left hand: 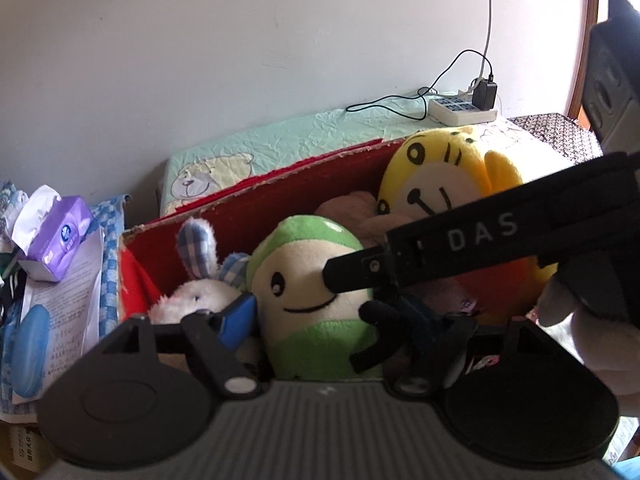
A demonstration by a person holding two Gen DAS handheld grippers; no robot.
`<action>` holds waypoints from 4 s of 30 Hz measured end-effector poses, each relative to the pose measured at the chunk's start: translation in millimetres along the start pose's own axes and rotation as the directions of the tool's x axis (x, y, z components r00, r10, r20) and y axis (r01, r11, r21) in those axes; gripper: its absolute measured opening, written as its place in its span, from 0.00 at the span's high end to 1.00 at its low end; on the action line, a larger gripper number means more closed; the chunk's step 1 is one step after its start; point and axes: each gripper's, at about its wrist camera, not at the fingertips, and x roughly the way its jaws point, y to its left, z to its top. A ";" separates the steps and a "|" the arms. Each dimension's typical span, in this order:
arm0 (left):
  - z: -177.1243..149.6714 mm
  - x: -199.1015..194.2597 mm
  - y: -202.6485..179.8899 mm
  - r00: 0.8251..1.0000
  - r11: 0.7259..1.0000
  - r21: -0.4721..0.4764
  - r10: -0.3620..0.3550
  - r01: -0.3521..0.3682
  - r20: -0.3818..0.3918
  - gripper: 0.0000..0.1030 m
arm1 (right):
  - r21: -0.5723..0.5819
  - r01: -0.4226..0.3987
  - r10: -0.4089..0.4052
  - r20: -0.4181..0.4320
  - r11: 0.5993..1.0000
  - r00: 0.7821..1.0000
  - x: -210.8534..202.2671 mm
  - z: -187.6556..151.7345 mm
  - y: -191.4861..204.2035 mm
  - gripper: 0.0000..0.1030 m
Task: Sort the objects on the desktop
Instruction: 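Lower the green plush into the red box beside the white bunny, then open both grippers and withdraw them from the green plush, then move both grippers to the white bunny with blue bow beside the box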
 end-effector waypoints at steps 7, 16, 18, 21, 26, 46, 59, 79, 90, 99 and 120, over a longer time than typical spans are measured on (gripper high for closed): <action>-11.9 3.7 4.4 0.998 0.997 -0.071 -0.047 0.044 -0.037 0.23 | -0.057 0.011 -0.015 -0.066 0.998 0.998 4.6 -3.4 10.8 0.61; -19.2 12.6 7.8 0.997 0.989 -0.140 -0.061 0.052 -0.054 0.27 | -0.068 0.005 -0.009 -0.064 0.998 0.998 0.4 -2.6 8.9 0.59; -19.2 13.1 7.6 0.997 0.988 -0.146 -0.058 0.050 -0.055 0.28 | -0.061 0.005 -0.006 -0.010 0.998 1.000 -10.7 2.3 9.8 0.59; -17.6 7.4 10.2 0.997 0.985 -0.166 -0.060 0.053 -0.037 0.29 | -0.036 -0.004 0.006 0.047 0.999 0.999 -15.2 12.2 10.0 0.65; -15.5 -1.4 12.6 0.996 0.977 -0.196 -0.086 0.084 0.001 0.29 | -0.023 0.016 -0.015 0.070 1.000 0.997 0.2 17.5 12.3 0.72; -25.9 24.2 12.0 0.994 0.974 -0.214 -0.091 0.076 -0.060 0.19 | -0.064 0.041 -0.041 0.001 0.997 0.999 17.7 7.3 14.7 0.71; -21.9 4.3 13.9 0.998 0.958 -0.284 -0.053 0.041 -0.034 0.24 | 0.075 -0.041 0.035 0.082 0.996 0.996 -22.8 1.1 -7.9 0.70; -16.2 0.0 -14.7 0.979 0.928 -0.316 0.170 -0.197 -0.113 0.13 | -0.027 0.026 -0.023 0.125 0.999 0.992 -49.9 -9.3 -17.6 0.71; -4.3 -10.7 -30.5 0.934 0.858 -0.370 0.323 -0.357 -0.153 0.08 | -0.078 -0.010 0.018 0.100 0.997 0.995 -65.3 -11.8 -28.4 0.68; -1.2 -11.8 -41.9 0.918 0.823 -0.407 0.347 -0.397 -0.194 0.04 | -0.095 -0.058 0.066 0.089 0.994 0.994 -74.7 -11.1 -38.6 0.64; 17.1 -41.3 -82.2 0.929 0.835 -0.408 0.349 -0.369 -0.125 0.05 | -0.154 -0.185 0.202 0.108 0.971 0.973 -111.0 -14.5 -44.8 0.62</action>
